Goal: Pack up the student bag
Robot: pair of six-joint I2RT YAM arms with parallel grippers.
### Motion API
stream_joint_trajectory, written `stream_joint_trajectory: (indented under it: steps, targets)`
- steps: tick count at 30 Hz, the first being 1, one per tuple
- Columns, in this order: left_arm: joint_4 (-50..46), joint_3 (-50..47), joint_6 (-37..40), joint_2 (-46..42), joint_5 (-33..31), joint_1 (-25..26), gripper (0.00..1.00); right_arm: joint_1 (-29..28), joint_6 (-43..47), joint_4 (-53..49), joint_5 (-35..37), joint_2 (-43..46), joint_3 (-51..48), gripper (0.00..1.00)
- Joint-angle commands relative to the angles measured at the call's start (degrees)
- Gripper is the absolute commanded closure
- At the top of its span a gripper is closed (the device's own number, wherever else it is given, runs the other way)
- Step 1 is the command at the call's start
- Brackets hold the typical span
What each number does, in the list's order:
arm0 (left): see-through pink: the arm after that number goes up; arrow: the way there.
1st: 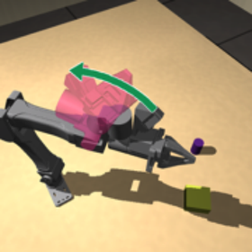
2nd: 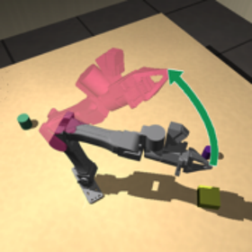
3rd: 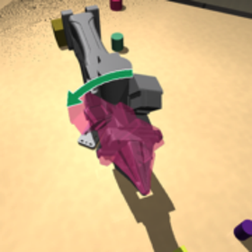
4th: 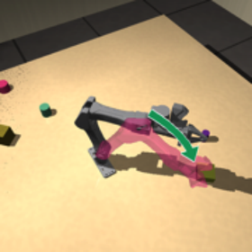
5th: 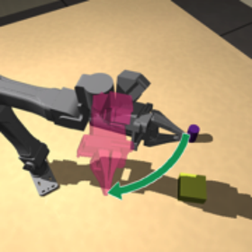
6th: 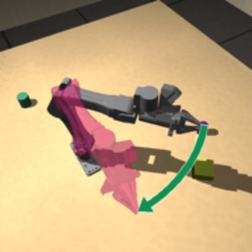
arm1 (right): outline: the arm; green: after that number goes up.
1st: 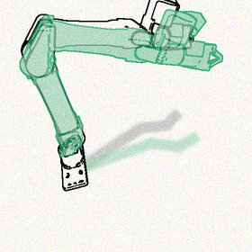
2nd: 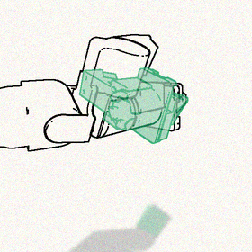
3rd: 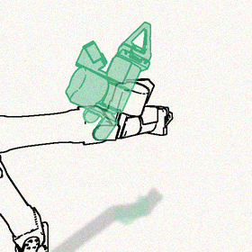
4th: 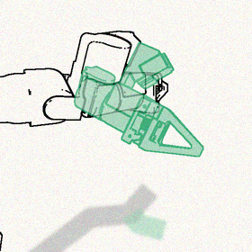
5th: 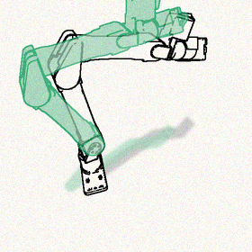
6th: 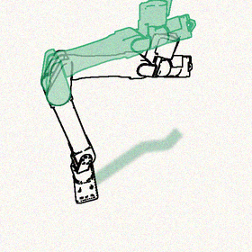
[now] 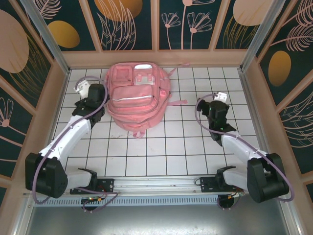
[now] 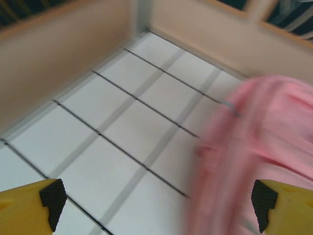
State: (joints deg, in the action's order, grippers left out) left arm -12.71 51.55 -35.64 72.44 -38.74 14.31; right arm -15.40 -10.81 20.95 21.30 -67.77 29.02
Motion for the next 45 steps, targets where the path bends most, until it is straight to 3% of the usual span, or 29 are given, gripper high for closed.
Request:
stream_joint_trajectory:
  steps: [1,4,7,11,14,17,28,29,30,32,45]
  targets:
    - [15.4,-6.7,13.0,-0.4,-7.7,-1.7,0.01,3.2,3.5,8.2,5.3,-2.1,-0.7,0.01]
    - [22.6,-9.3,17.4,3.5,-7.3,-4.9,0.02,5.2,4.5,13.5,8.8,-6.5,-2.2,0.01]
    - [26.2,-9.2,16.3,9.6,-4.0,-8.4,0.01,7.2,4.7,18.5,10.7,-11.9,-2.6,0.01]
    - [37.5,-11.7,16.7,15.6,-4.6,-9.9,0.02,8.7,6.5,26.8,10.8,-17.9,-3.3,0.01]
    - [49.2,-15.8,22.2,17.3,-2.9,-10.2,0.01,10.1,7.4,33.3,7.9,-21.0,-4.9,0.01]
    - [55.8,-19.7,23.2,17.3,2.8,-11.1,0.01,11.4,7.3,34.1,3.7,-20.8,-5.7,0.01]
    - [84.4,-38.0,30.3,13.3,20.5,-11.2,0.01,15.3,9.1,52.4,-13.8,-19.6,-16.8,0.01]
    - [88.4,-39.5,30.6,14.8,20.9,-11.2,0.01,15.2,9.5,57.4,-12.9,-21.7,-18.0,0.01]
    - [91.8,-39.9,30.9,16.0,20.8,-11.2,0.01,15.4,8.8,53.9,-12.6,-20.6,-17.3,0.01]
    - [87.8,-39.1,30.7,14.7,21.0,-11.3,0.01,15.6,8.5,53.1,-13.0,-20.6,-16.9,0.01]
    - [88.6,-39.4,30.8,14.7,20.9,-11.3,0.01,15.5,8.6,52.5,-12.9,-20.4,-16.7,0.01]
